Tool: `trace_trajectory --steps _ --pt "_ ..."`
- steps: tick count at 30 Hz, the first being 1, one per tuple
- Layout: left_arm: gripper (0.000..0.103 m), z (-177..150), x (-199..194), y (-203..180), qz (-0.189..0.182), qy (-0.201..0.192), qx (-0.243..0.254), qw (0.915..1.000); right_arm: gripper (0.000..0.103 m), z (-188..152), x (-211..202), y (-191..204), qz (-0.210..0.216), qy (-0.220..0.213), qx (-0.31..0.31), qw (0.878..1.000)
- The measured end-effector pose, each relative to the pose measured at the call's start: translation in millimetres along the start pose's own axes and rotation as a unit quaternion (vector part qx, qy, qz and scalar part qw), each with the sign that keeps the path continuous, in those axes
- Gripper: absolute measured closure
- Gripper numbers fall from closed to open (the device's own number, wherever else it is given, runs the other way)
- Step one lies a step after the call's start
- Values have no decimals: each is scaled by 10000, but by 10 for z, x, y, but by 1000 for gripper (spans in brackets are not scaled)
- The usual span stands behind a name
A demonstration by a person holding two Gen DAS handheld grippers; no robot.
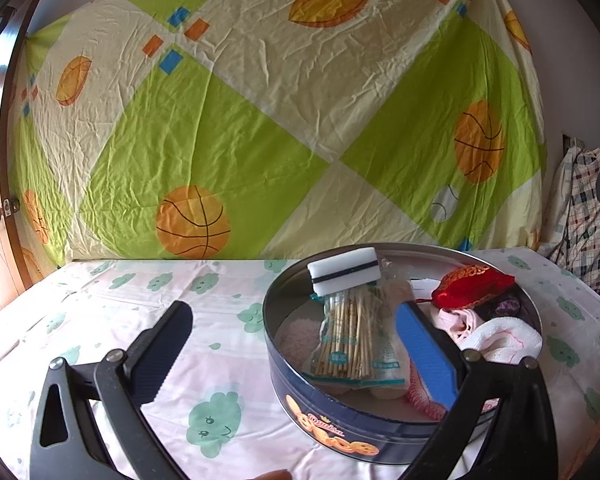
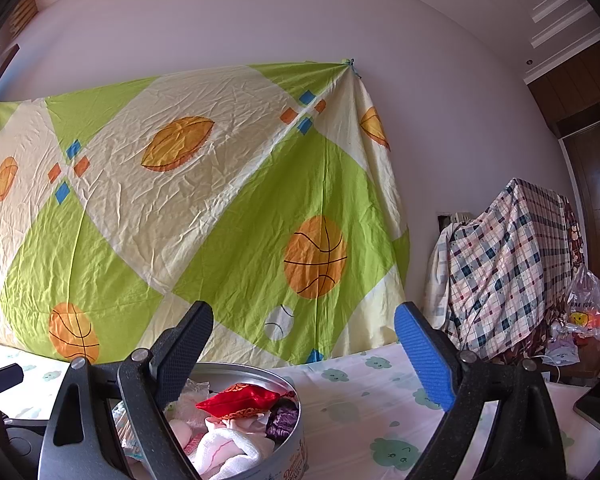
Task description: Organize soft objects
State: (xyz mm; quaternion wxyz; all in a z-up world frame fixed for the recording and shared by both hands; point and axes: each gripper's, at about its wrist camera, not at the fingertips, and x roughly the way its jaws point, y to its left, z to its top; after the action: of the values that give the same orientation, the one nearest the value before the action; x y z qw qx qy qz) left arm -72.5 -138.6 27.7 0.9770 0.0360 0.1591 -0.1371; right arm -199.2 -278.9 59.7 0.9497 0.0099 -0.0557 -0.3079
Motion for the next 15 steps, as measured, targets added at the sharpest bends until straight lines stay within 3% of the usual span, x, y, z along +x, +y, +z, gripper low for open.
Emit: trace_trajectory --steps 15 --pt "0 -13 34 34 103 81 -69 9999 9 4 -1 -16 -58 20 20 10000"
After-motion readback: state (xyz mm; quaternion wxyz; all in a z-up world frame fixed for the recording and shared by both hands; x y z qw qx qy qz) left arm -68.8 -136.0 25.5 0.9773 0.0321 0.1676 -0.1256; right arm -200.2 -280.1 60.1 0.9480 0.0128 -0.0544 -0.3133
